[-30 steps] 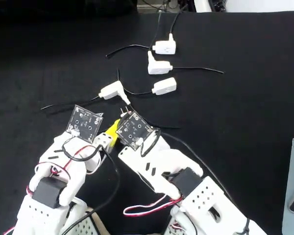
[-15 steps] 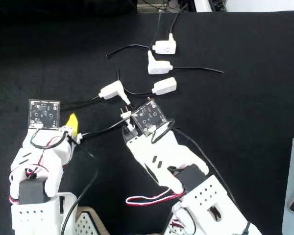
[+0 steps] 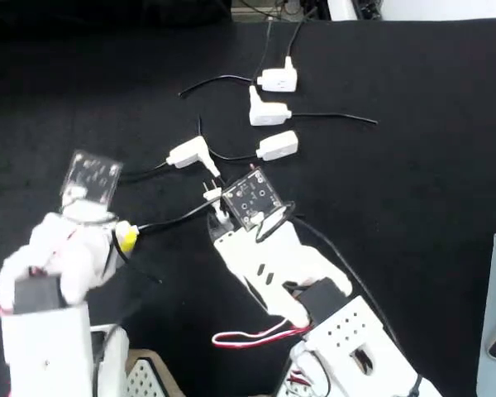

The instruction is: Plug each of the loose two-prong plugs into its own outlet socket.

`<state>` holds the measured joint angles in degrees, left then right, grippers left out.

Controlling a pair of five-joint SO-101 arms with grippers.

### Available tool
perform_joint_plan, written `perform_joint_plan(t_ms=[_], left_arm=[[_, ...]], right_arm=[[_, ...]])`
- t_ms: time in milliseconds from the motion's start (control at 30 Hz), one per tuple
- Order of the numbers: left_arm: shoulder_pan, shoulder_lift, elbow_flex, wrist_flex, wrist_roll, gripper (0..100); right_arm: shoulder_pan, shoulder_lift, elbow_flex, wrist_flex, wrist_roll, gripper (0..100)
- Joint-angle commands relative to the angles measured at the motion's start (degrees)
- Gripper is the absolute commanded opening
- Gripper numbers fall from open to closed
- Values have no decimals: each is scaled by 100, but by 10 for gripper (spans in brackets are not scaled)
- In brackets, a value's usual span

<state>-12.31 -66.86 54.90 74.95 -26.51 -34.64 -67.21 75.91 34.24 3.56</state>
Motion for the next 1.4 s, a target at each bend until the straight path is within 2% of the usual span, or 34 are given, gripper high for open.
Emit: perform_joint_plan(t_ms=[0, 267, 333, 500, 900, 1133, 1367], left_arm=[[-48, 1626, -1059, 290, -949, 289], [-391, 3393, -1798, 211, -2541, 287], [-479, 3622, -1771, -114, -2752, 286], [-611, 4079, -1385, -1187, -2831, 286], [-444, 4220, -101, -2875, -2910, 285], [-435, 4220, 303, -3007, -3077, 280], [-22, 4220, 567, -2954, -3068, 116]], right_arm=[[88, -66, -31, -88, -44, 11], [79, -66, 40, -123, -18, 12], [70, -75, 40, -123, -18, 12], [70, -75, 48, -123, -9, 12], [70, -75, 48, -114, -9, 12], [70, -75, 48, -105, -9, 12], [70, -75, 48, -97, -9, 12]])
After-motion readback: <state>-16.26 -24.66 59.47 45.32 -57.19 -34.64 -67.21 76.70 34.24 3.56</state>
